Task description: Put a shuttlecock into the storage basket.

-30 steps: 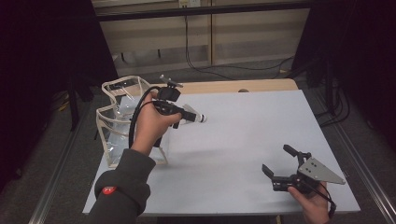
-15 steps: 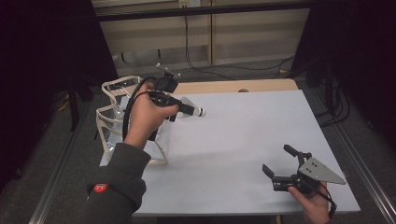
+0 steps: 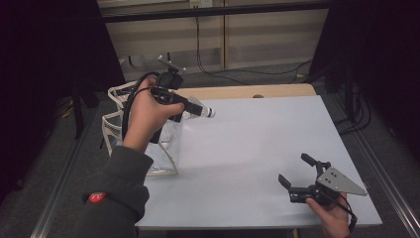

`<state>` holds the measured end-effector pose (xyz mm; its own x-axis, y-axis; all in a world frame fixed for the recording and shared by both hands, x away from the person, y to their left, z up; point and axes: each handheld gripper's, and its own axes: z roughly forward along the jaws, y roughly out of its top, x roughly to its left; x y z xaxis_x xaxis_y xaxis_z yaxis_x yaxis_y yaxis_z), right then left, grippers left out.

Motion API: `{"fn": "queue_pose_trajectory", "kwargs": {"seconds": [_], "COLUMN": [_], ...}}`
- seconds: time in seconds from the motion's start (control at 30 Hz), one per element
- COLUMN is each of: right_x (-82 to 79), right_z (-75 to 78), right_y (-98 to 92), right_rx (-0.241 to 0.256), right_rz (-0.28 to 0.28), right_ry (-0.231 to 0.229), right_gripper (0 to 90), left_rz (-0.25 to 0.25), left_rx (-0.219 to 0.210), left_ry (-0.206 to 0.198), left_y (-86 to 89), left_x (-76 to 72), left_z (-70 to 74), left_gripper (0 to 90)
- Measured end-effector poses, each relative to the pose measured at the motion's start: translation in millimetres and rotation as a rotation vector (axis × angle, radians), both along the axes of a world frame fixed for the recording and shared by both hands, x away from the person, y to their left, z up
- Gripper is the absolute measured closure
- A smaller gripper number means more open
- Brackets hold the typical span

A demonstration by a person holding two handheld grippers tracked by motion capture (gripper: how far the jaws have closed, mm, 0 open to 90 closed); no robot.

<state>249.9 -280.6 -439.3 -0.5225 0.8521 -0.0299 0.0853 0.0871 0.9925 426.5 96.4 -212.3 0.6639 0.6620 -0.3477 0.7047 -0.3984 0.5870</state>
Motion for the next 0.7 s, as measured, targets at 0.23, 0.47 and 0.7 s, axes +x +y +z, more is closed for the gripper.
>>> {"fn": "queue_pose_trajectory", "kwargs": {"seconds": [0.23, 0.47, 0.7], "right_x": [0.0, -0.1, -0.2], "right_z": [0.1, 0.1, 0.2], "right_y": [0.3, 0.4, 0.4], "right_rx": [-0.001, -0.002, -0.001], "right_rz": [0.002, 0.001, 0.001], "right_ry": [-0.001, 0.0, 0.0], "right_gripper": [1.5, 1.5, 1.5], "left_rz": [0.005, 0.018, 0.021], "left_rx": [0.011, 0.005, 0.01], "left_ry": [-0.008, -0.005, -0.011], "left_y": [5.0, 8.6, 13.3], "left_x": [-0.4, -0.1, 0.5], "left_z": [11.4, 17.8, 22.3], "left_gripper": [90.0, 90.0, 90.0]}}
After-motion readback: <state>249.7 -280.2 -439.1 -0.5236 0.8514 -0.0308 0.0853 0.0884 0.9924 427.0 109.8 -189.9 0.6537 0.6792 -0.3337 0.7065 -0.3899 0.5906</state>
